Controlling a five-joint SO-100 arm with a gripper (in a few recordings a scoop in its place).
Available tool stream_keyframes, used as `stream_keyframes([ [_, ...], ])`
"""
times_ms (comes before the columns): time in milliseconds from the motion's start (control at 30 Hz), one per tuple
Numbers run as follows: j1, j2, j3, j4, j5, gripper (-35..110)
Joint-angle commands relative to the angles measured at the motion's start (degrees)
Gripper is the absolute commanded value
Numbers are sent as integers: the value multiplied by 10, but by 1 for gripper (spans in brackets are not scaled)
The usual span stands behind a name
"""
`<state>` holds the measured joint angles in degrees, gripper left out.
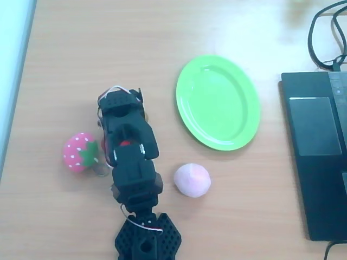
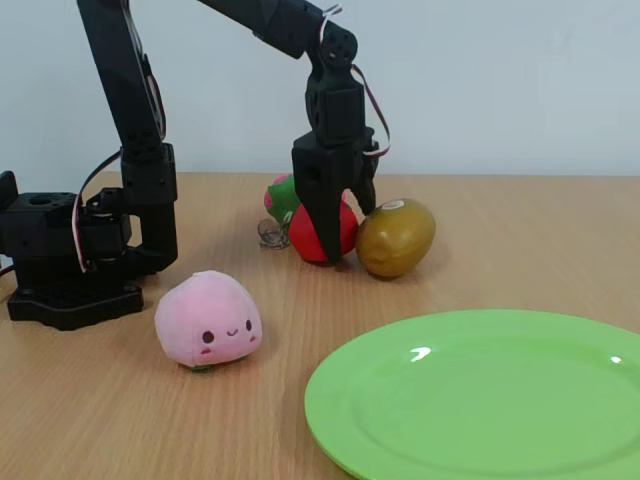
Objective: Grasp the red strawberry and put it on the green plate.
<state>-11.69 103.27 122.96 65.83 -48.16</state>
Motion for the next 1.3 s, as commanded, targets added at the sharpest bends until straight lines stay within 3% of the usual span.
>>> stream_keyframes([
  [0,0,39,4,24,0,54],
  [633,32,109,49,102,70,55],
  [1267,33,89,106,51,149,42],
])
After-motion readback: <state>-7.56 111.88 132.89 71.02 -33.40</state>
